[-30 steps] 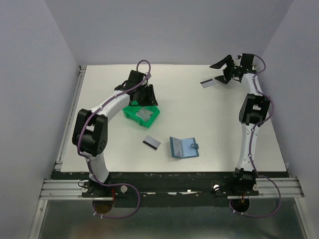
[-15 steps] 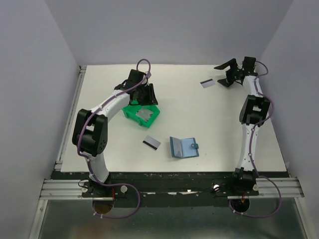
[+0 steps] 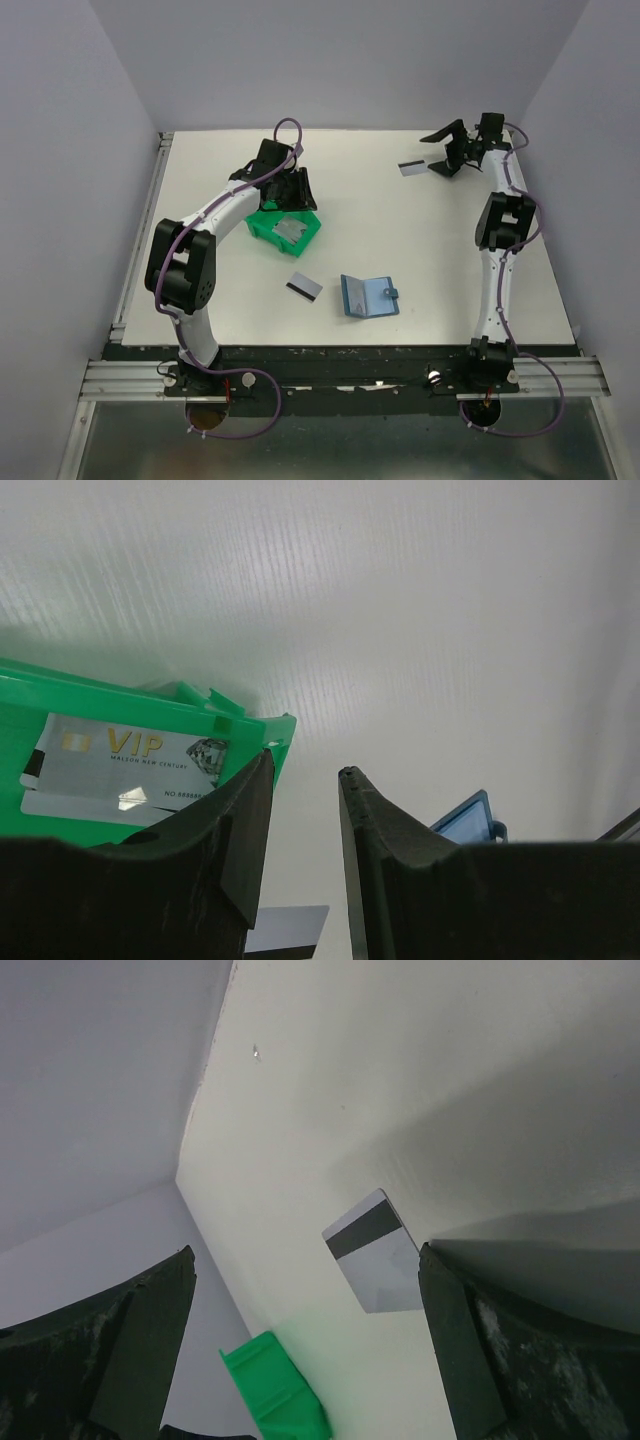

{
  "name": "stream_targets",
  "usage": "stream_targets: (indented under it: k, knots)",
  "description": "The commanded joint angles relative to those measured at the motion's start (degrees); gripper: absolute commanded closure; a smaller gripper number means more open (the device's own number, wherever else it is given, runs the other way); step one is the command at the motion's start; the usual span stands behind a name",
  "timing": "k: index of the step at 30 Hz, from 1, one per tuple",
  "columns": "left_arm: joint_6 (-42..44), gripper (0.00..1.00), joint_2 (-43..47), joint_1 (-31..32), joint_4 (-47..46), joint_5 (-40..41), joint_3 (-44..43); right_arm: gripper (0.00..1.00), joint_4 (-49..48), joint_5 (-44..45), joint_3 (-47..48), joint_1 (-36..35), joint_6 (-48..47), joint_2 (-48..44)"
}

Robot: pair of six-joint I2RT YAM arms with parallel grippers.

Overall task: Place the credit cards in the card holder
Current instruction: Move the credit card to the center of the board.

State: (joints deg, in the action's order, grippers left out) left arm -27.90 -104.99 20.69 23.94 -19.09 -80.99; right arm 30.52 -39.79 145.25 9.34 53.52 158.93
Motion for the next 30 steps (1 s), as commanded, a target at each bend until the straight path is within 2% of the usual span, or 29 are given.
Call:
stream_targets:
  k: [1,12,19,21,24,27,30]
  knots:
    - [-0.66,0.56,0.84,-0.38,0.58,-0.33,-0.92,0.0,5.42,-3.1,1.88,-1.08,-1.75,2.52]
    - [-0.93,0.56,1.98,-0.3,0.4,-0.33,0.31,0.0,9.28,-7.84,1.88,-4.5,-4.99,2.79]
    - [-0.84,0.56,2.16,-0.3,0.66,-0.42,0.13,0.0,12.55,-13.46,-3.73,-8.02,-13.77,-0.81]
    - [-0.75,0.56,2.24,-0.3,0.84,-0.24,0.04,0.0,10.62,-16.18,-8.12,-7.85,-16.85,-4.05]
    - [-0.66,0.56,2.33,-0.3,0.75,-0.07,0.13,0.0,5.8,-14.88,-13.66,-7.24,-18.27,-9.76]
    - [-0.75,0.56,2.07,-0.3,0.84,-0.16,-0.31,0.0,-0.18,-12.69,-14.82,-6.18,-15.3,-12.94]
    - [-1.01,0.56,2.16,-0.3,0.75,-0.16,-0.48,0.0,-7.38,-12.33,-12.72,-4.78,-8.46,-11.46]
